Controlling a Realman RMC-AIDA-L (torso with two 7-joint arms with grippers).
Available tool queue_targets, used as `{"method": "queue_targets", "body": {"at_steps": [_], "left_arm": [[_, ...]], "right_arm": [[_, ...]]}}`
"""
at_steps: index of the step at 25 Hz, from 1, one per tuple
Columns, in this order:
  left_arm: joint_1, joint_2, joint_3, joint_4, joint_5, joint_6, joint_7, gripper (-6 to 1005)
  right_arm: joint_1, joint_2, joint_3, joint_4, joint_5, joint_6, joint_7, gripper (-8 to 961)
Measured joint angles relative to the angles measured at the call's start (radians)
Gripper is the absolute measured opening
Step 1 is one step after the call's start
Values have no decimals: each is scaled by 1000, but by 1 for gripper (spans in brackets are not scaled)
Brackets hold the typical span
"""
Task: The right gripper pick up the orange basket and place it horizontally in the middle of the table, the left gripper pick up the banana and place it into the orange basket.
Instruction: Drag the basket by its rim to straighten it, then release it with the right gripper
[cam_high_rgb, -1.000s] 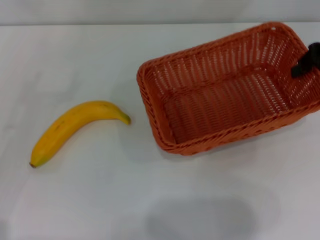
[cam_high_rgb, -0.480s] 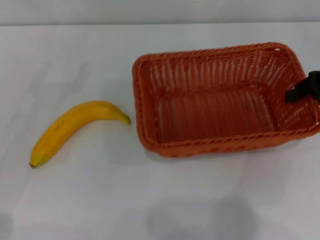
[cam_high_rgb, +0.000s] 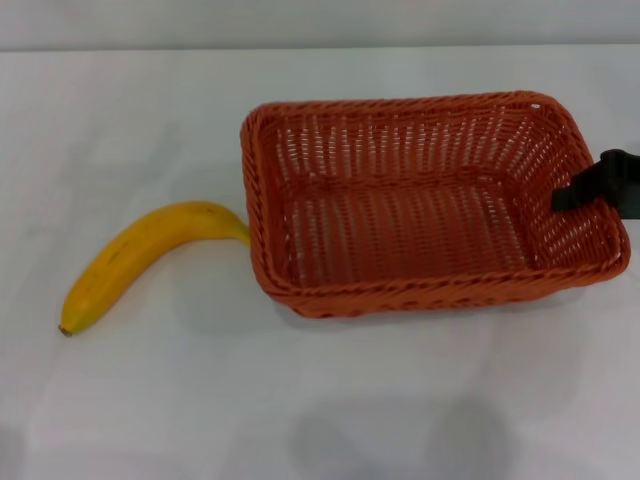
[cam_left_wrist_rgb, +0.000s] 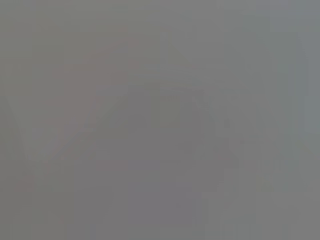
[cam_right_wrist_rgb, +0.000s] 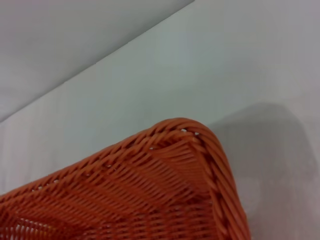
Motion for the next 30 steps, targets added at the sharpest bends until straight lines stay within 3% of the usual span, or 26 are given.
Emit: {"method": "queue_targets", "body": {"at_steps": [7,18,23,27,30], "left_arm": [[-1,-5,0,0,-8,-1,8,877],[-12,-9,1,0,-10,3,11,877],[-14,-13,1,0,-10,6,9,877],[-20,-22,1,-3,-10,2,12,876],[-14,-23,1,-6,-9,2,6,876]], "right_arm": [[0,-14,1,36,48,-13,-26,151],[0,-35,-13,28,75,-85,-120,595],[-4,-32,-16,37,73,-137,-160,794],[-7,-36,-16,43,66,-149,-183,820],[-13,-64,13,39,66,-149,-206,832]]}}
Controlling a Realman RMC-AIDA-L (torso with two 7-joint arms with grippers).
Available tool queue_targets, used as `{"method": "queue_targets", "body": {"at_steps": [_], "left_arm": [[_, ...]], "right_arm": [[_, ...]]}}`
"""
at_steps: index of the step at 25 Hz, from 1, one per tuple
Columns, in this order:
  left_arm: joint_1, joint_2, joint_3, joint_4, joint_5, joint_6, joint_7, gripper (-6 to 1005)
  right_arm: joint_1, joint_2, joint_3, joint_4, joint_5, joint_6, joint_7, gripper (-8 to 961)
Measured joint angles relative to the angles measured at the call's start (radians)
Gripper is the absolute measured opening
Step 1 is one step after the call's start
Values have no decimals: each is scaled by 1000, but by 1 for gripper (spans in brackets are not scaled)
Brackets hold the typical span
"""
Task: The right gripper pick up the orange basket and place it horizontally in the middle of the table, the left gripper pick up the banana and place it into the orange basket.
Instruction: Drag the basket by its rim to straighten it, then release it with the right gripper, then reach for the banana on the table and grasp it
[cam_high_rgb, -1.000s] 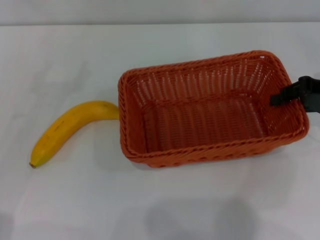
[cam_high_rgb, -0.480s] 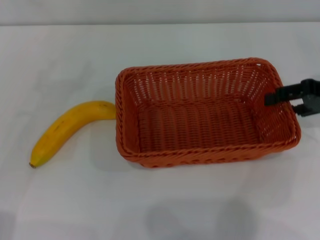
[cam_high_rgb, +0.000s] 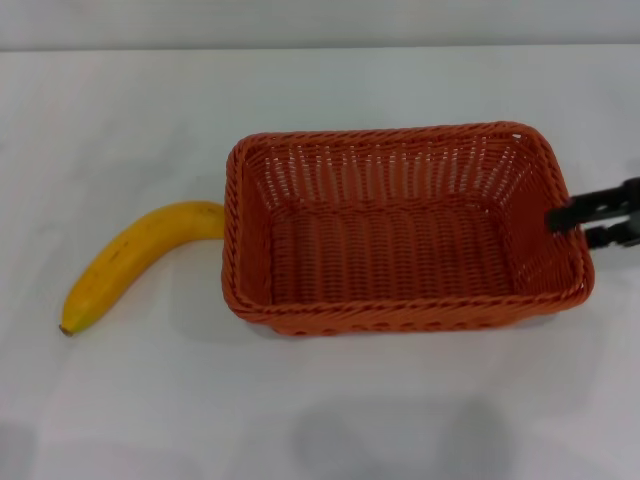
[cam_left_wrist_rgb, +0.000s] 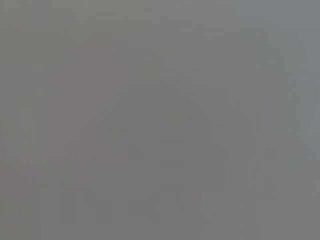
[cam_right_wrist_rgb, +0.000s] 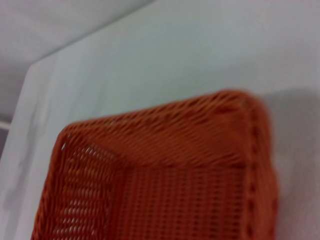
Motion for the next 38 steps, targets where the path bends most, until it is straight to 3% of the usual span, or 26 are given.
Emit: {"method": "queue_targets", "body": {"at_steps": [6,8,9,10,12,16,22,25,29,33,38], "left_arm": [[27,9,0,-58,87,-1,-157,876],[29,18,0,-118,155,-1,-265,876],[28,23,0,-151,197,5,-327,876],[20,35,1,-217,271,21,-434,876],[7,47,1,-275,340,38,-533,876],[-57,91,2,-416,545,105,-748,876],[-228,143,3,-633,912,311,-1005,876],[-313,167,4,-695,1110,402,-1049,876],[-447,180,5,-732,1466,434,-1054,876],[-562,192,6,-655,1720,407,-1044,876],[-645,164,6,-530,1908,284,-1042,876]], "right_arm": [[-8,-79,181,30,5,12,-144,829],[-8,-92,286,42,12,22,-229,828],[-8,-92,286,42,12,22,-229,828],[-9,-98,400,50,26,41,-337,827],[-14,-95,461,49,44,82,-440,826],[-59,-62,478,47,139,237,-656,824],[-122,-1,476,61,241,428,-905,820],[-127,15,476,61,244,480,-988,819],[-122,11,476,61,251,509,-1042,819],[-122,2,477,59,258,532,-1064,819],[-119,-3,477,61,259,548,-1081,820]]}}
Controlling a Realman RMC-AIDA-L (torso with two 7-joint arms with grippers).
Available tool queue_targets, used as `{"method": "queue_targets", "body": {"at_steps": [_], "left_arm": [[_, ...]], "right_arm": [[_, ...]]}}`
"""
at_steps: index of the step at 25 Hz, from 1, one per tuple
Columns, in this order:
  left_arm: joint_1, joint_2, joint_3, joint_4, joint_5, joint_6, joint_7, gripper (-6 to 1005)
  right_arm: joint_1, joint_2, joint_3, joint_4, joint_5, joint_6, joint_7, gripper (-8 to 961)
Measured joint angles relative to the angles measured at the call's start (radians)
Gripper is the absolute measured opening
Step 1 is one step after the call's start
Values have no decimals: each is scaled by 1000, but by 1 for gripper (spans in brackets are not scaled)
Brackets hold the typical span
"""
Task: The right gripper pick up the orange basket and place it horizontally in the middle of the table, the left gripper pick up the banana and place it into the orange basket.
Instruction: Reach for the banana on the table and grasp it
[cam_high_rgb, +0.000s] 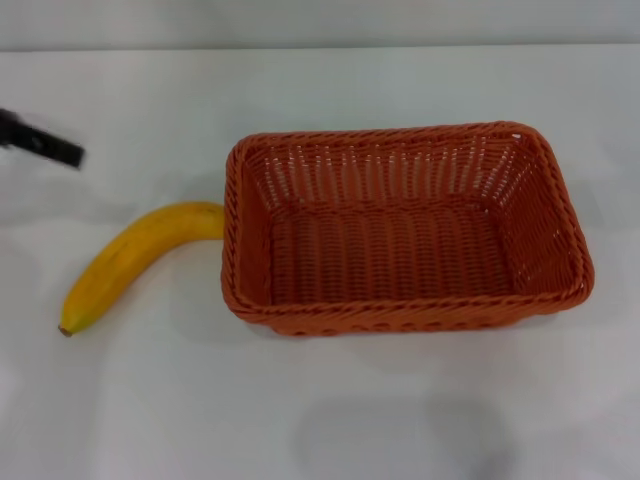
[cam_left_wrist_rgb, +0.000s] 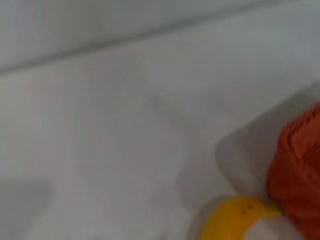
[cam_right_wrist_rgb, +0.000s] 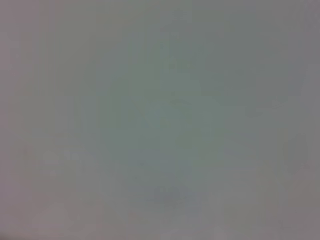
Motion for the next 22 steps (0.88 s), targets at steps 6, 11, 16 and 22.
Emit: {"method": "queue_targets", "body": {"at_steps": [6,11,16,22], "left_arm": [[-49,-67,-1,157,153,-179,-18,876],[-74,-128,-1,213,209,-270,-23,876],[-95,-173,-2,226,282,-340,-39,875],[-89,-183,-3,242,296,-376,-55,875]], "right_arm": [[6,9,-28,5,1,39,-25,820],[9,15,-74,13,1,72,-26,820],[15,21,-79,15,1,96,-24,820],[19,23,-80,25,1,103,-21,820]]}}
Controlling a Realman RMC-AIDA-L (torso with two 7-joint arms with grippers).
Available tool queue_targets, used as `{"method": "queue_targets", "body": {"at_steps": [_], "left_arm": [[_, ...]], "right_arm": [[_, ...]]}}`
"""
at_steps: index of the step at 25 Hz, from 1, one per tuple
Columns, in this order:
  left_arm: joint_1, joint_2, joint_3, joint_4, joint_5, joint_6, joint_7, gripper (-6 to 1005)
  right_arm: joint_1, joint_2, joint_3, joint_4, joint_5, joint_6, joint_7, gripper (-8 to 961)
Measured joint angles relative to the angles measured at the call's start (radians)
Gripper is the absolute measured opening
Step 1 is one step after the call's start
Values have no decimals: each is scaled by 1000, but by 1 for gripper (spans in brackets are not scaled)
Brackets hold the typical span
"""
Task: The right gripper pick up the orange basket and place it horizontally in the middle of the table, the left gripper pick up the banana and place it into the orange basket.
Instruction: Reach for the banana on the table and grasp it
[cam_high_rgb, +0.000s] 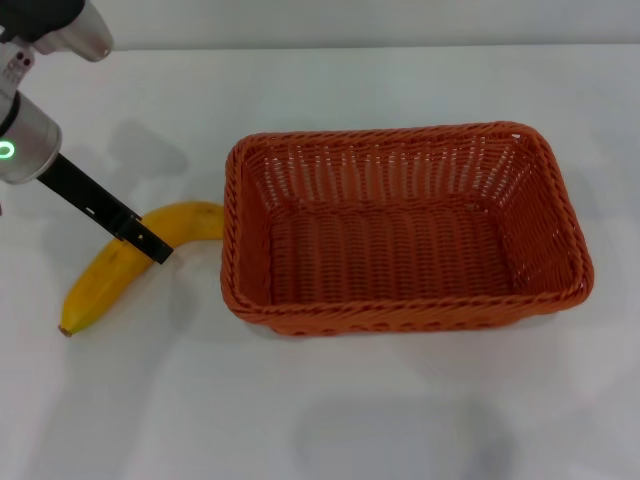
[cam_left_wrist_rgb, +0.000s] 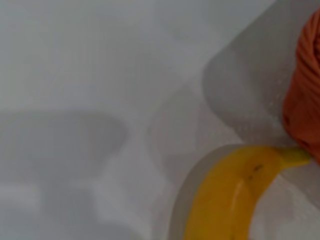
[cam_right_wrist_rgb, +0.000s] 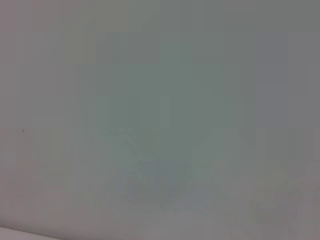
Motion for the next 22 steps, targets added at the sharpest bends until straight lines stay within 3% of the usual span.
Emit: {"method": "queue_targets", "body": {"at_steps": [17,19,22], "left_arm": [[52,-6,0,63,-12,-107,-4,875],[55,-6,0,64,-14,-113,-5,740],[59,-8,-1,61,-25,-116,-4,625]], "right_arm": [[5,10,0,4,0,38,11,821],[4,10,0,4,0,38,12,821],[1,10,0,4,0,38,12,821]]}}
